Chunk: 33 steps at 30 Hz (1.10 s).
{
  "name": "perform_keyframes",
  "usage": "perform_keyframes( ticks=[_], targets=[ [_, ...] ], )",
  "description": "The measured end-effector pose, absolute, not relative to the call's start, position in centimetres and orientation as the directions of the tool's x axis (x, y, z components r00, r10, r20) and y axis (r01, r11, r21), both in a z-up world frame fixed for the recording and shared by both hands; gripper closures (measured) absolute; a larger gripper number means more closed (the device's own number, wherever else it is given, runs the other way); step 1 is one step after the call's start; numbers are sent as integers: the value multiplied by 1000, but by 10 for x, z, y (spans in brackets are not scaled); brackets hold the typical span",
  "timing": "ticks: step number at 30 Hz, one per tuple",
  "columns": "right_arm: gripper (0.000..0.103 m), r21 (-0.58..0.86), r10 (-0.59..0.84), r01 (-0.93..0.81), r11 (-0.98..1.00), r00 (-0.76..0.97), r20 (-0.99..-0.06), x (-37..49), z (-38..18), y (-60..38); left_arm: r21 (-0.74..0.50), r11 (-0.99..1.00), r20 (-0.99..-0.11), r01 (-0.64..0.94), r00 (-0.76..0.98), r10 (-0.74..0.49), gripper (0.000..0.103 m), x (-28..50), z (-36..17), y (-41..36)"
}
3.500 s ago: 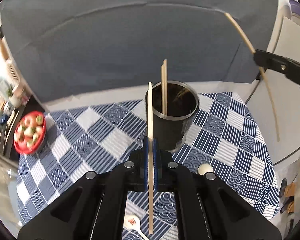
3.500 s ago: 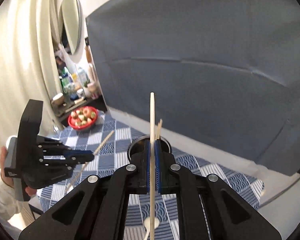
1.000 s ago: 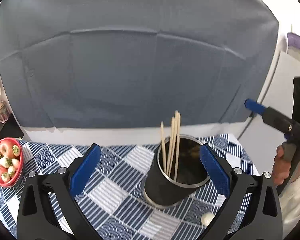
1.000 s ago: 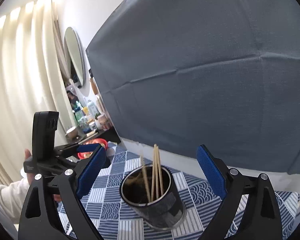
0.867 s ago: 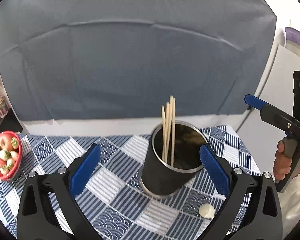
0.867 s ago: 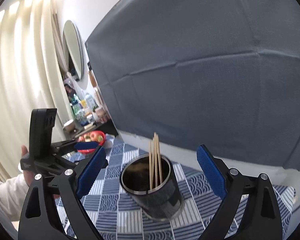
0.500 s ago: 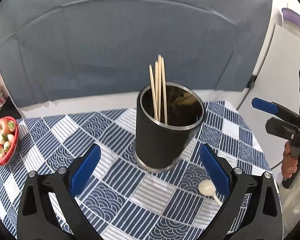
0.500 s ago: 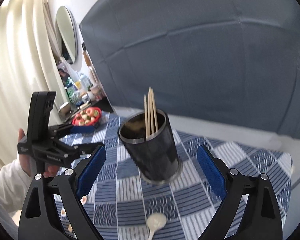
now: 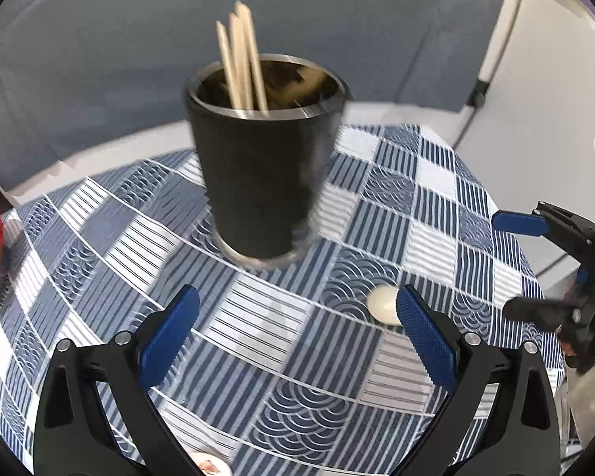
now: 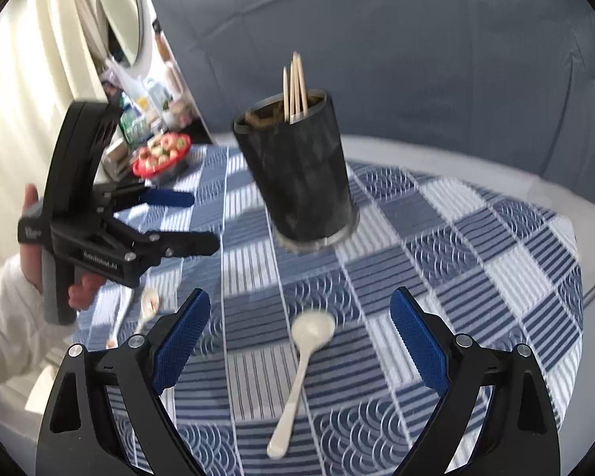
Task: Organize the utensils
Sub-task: 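Move the right tool down toward the plain white spoon on the cloth, then close the right tool on the white spoon's handle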
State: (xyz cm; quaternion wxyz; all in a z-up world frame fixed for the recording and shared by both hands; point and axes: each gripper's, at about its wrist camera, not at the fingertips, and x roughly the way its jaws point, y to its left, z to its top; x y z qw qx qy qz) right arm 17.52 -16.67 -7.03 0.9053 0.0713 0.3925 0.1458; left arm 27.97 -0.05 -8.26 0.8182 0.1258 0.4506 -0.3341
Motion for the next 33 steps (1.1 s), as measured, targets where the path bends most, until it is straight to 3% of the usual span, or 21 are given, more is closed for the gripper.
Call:
perform_keyframes(
  ticks=[12,20,33],
  targets=[
    [15,192,245,-152,970,574,-781,135,-122,-160,-136,732,-883,668,252,-395,6,265,-129,-30],
    [16,132,158,-87,987,586,-795,115,-148,-153,-137,724,-920,676,185,-347,6,264,-156,-50],
    [17,-3,62,-114,993,559,-827,108,-175,-129,26,574,-929,818,233,-289,6,264,-168,-69]
  ],
)
